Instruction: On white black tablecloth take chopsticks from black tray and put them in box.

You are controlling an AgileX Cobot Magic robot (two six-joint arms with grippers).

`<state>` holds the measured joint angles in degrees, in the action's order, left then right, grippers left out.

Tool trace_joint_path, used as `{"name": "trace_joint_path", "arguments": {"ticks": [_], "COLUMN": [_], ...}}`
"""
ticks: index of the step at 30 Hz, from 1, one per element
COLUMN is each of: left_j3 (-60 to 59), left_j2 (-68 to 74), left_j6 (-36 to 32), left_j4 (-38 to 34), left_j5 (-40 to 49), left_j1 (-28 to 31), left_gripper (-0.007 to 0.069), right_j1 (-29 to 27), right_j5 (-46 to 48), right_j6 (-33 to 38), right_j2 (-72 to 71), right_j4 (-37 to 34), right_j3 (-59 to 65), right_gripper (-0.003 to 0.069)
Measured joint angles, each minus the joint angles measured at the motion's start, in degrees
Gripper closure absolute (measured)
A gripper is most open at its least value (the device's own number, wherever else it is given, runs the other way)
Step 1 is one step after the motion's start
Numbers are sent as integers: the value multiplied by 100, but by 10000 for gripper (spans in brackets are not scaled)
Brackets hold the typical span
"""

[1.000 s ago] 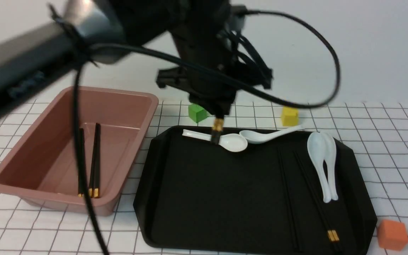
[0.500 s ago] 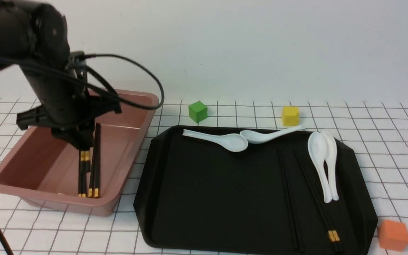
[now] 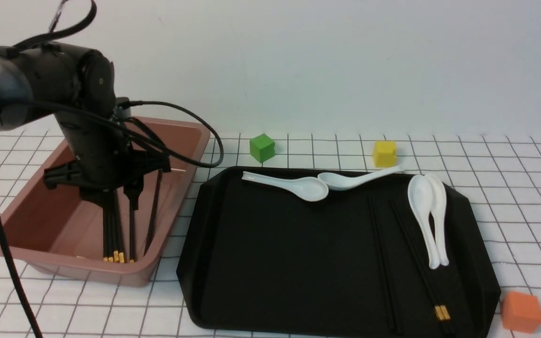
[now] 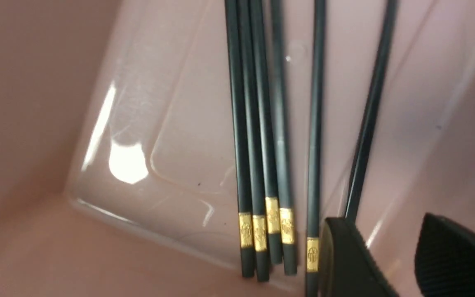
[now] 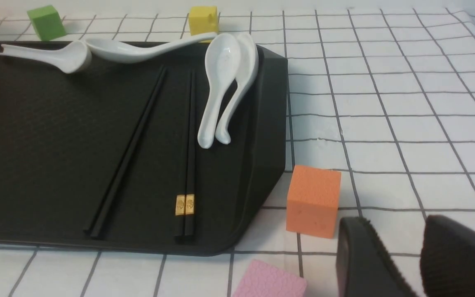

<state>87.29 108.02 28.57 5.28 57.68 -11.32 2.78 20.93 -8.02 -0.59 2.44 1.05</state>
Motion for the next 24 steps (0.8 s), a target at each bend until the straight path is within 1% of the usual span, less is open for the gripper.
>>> {"name": "trace_joint_path", "arguments": {"ticks": [2,5,6,7,8,11,14,15,16,19,22,24], "left_j3": [0,0,-2,-47,-101,-532,-1339,-1411,-2134,-3205,-4573,-5084], "left_j2": [-248,-705,-894,-1158,-1352,-2252,-3328,-3412,-4215,-5442,-6845,-7467], "left_j6": [-87,-252,-309,-379,-420,-488,-488,-488,-488,-492,-500,-503], "left_j4": [6,6,6,6,6,0,-74,-88,-237,-528,-991,-1181], "left_j5": [108,296,351,385,385,259,-197,-243,-726,-1644,-2746,-3102], "left_j1": [0,0,0,0,0,0,0,0,0,0,0,0], "left_gripper": [410,501,543,599,627,637,637,637,637,637,637,637], "right_j1": [0,0,0,0,0,0,0,0,0,0,0,0], "right_j5": [0,0,0,0,0,0,0,0,0,0,0,0], "right_j6": [0,0,0,0,0,0,0,0,0,0,0,0], "right_j2": [0,0,0,0,0,0,0,0,0,0,0,0], "right_j4": [0,0,0,0,0,0,0,0,0,0,0,0], "right_j3": [0,0,0,0,0,0,0,0,0,0,0,0], "right_gripper": [419,419,419,419,419,419,419,419,419,419,419,419]}}
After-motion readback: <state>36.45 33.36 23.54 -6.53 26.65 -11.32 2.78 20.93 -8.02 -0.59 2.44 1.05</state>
